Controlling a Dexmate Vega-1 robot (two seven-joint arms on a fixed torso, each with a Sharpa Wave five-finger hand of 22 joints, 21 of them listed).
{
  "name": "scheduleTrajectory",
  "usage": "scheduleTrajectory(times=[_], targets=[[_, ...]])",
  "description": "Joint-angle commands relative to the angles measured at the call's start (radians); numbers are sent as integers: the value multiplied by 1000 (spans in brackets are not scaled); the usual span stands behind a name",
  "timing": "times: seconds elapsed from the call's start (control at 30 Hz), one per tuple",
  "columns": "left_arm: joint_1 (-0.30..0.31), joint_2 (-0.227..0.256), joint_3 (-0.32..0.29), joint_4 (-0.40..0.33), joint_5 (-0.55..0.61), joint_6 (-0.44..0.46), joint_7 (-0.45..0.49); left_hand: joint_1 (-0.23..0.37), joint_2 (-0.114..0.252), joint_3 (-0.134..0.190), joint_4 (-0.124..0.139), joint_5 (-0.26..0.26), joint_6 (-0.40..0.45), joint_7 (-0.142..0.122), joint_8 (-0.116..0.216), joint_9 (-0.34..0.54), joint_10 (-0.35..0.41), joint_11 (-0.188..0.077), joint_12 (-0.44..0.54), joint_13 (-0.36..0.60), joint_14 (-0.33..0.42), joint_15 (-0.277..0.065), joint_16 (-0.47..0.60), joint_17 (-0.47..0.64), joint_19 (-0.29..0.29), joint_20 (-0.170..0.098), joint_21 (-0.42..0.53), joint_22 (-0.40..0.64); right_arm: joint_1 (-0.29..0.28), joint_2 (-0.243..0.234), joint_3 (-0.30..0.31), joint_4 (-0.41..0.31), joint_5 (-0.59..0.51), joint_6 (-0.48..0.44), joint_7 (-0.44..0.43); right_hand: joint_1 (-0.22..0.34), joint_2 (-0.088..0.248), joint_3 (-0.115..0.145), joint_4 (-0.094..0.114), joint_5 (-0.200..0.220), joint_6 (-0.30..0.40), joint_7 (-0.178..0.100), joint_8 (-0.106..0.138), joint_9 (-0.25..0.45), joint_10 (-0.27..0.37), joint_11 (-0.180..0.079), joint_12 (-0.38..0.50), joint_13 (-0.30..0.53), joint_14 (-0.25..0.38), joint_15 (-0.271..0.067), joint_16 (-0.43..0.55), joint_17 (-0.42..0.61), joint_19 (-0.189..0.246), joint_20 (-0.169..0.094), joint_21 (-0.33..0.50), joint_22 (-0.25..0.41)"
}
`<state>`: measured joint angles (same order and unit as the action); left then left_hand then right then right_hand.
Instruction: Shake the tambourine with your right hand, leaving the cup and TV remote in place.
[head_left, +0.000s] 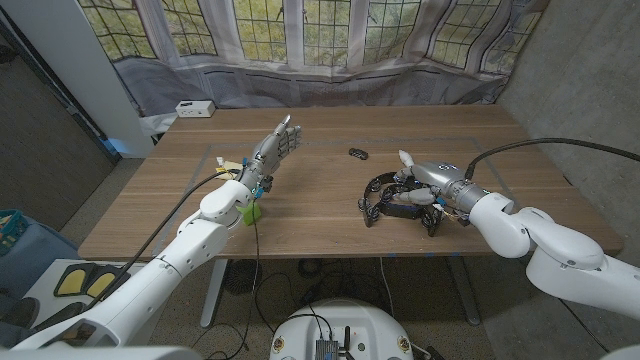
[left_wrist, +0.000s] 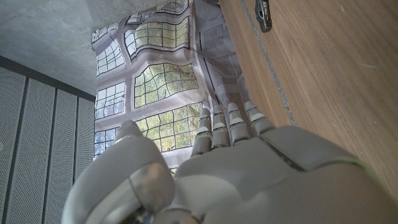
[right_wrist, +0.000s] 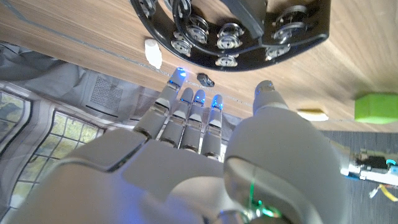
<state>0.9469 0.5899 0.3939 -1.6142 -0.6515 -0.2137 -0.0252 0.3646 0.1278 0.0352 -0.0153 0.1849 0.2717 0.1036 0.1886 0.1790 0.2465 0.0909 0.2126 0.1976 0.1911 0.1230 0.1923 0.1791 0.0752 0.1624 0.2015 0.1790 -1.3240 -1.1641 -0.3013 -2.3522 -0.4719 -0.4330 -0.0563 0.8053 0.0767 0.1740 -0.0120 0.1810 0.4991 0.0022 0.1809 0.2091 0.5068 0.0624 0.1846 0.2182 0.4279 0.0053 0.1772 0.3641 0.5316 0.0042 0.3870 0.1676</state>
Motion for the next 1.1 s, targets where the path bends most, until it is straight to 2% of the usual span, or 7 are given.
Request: scheduleTrajectory(times=[0.03, 0.23, 0.5, 0.57, 0.77, 0.83, 1.1], targets=[[0, -4, 0, 0, 6, -16, -1, -8, -1, 11, 0, -1, 1, -3, 0, 2, -5, 0, 1, 4, -2, -5, -3, 4, 1, 10, -1, 3, -91, 71, 103, 26, 99, 90, -175, -18, 14, 6, 7, 2, -33, -3, -4, 1, -29, 2, -3, -1, -19, 7, 4, -5, -15, 1, -15, 1], [-5, -10, 2, 8, 8, -24, -4, -8, -1, 12, 0, -1, 0, -3, 0, 2, -4, 3, 1, 4, -2, -6, -3, 4, 1, 10, 0, 3, -87, 145, 112, 80, 131, 191, -262, -27, 17, 12, 2, 4, -70, -2, -5, -2, -81, 3, -8, -4, -63, 10, 0, -18, -33, 15, -38, 1], [-18, -18, 10, 19, 15, -30, -11, -9, -1, 12, -1, -2, -2, -4, 0, 2, -6, -1, 0, 4, -3, -7, -3, 4, 2, 12, 0, 3, -39, 261, 115, 214, 263, 413, -322, -45, 22, 14, 3, 5, -82, 13, 5, -4, -119, 11, -6, -6, -103, 20, 1, -27, -58, 14, -62, 2], [-21, -21, 12, 22, 13, -32, -15, -9, -1, 13, -1, -2, -1, -4, 0, 2, -6, 0, 0, 4, -3, -7, -3, 4, 2, 12, 0, 3, -15, 285, 106, 253, 300, 468, -317, -51, 21, 13, 3, 5, -74, 12, 9, -4, -129, 15, -6, -7, -114, 26, 0, -29, -66, 16, -68, 2], [-28, -29, 16, 37, 11, -43, -29, -9, -2, 13, -1, -2, -2, -4, 0, 2, -5, -1, 1, 4, -3, -8, -2, 4, 2, 13, 0, 3, 63, 362, 81, 366, 392, 599, -307, -75, 20, 9, 7, 5, -130, 17, -4, -7, -144, 22, -1, -8, -130, 32, 7, -36, -74, 14, -84, 2], [-30, -30, 15, 40, 9, -45, -32, -9, -2, 13, -2, -2, -2, -4, -1, 2, -5, -1, 1, 4, -3, -7, -2, 4, 2, 14, 0, 3, 74, 369, 77, 379, 395, 613, -305, -82, 20, 8, 9, 5, -141, 22, -5, -7, -149, 24, -1, -9, -139, 33, 6, -38, -80, 16, -90, 2], [-49, -31, 21, 59, 18, -53, -50, -10, -2, 14, -2, -2, -7, -6, -2, 2, -11, -5, -1, 4, -6, -8, -3, 4, 1, 14, -1, 3, 175, 427, 38, 516, 569, 722, -192, -140, 10, -9, 19, 3, -223, 27, -7, -12, -228, 42, -7, -12, -211, 46, 5, -50, -130, 14, -134, 4]])
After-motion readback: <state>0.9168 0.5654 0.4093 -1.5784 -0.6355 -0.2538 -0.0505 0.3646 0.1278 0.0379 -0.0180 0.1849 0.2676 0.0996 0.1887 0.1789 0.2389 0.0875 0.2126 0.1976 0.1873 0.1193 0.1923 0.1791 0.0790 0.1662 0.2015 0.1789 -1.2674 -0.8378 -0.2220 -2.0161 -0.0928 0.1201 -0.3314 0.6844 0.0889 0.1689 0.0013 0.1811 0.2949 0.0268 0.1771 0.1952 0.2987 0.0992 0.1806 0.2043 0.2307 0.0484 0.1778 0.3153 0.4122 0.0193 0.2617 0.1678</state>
